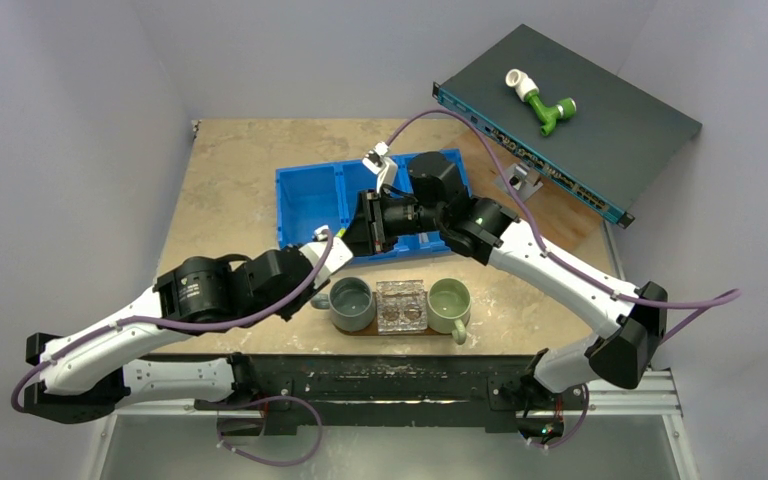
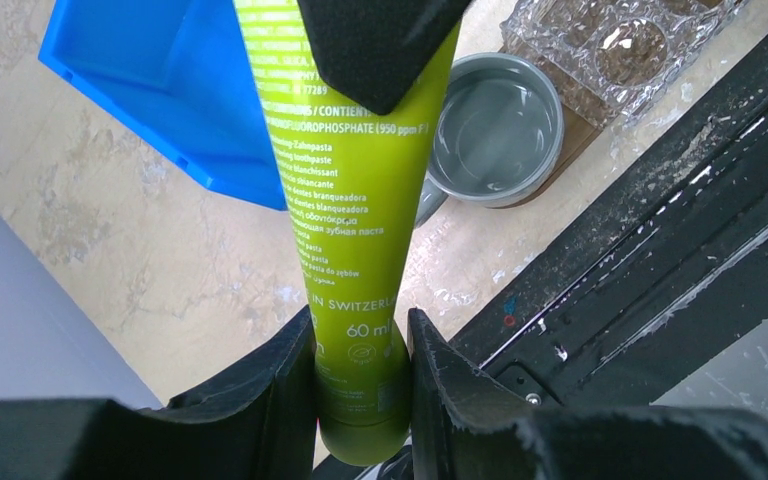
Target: Prepare toiletry sets of a toothbrush and toothpaste on the tray
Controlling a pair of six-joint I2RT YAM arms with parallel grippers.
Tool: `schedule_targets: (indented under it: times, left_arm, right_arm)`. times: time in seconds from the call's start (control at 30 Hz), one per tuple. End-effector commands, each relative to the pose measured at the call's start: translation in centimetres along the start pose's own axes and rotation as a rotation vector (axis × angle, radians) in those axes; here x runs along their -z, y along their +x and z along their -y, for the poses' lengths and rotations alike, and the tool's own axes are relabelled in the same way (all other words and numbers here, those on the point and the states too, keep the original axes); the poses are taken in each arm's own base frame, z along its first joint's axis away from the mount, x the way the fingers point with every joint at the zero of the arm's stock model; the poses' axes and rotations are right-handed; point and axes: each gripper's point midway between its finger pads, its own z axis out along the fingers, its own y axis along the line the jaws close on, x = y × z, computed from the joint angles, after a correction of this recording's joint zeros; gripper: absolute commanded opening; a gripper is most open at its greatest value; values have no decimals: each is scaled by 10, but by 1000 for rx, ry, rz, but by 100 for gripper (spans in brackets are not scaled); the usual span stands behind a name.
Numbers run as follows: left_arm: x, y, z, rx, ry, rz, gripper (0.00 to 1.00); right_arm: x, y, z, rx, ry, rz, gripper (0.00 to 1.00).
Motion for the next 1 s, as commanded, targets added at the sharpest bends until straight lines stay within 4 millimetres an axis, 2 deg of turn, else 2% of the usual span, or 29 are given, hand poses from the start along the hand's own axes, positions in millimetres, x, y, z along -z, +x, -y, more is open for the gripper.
schedule_targets:
  times: [0.0,0.03,0.13,0.17,0.23,0.27,0.37,0.4,0.47,0.7,0.97]
  left_arm:
    - [3,-14,-2,-3,-10,56,0]
    - [3,-13,0,-5,-5,56,0]
    - [3,-13,5,-5,26,55,3]
    - [4,-13,7,-4,42,62,16]
    - [4,-14,11,1,65,71,34]
    - [5,-15,15,7,89,84,47]
    - [6,-17,19,19,112,104,60]
    - [7,-18,20,25,118,111,70]
    - [7,-20,22,39,128,122,79]
    - [10,-34,32,103,181,178,89]
    - [18,-52,42,166,248,233,93]
  right_arm:
    - [-1,2,-13,19,-76,-11,6]
    - [-1,3,-13,21,-81,-15,0]
    - [0,4,-13,31,-83,-11,0]
    - [1,4,-14,35,-85,-6,0]
    - [3,2,-16,48,-88,11,0]
    - [6,1,-19,64,-93,19,0]
    - [11,-2,-21,84,-84,39,0]
    - [13,-2,-21,88,-78,42,0]
    - [16,-3,-21,102,-65,49,0]
    - [32,-5,-11,153,43,84,0]
    - [67,-9,20,233,315,146,0]
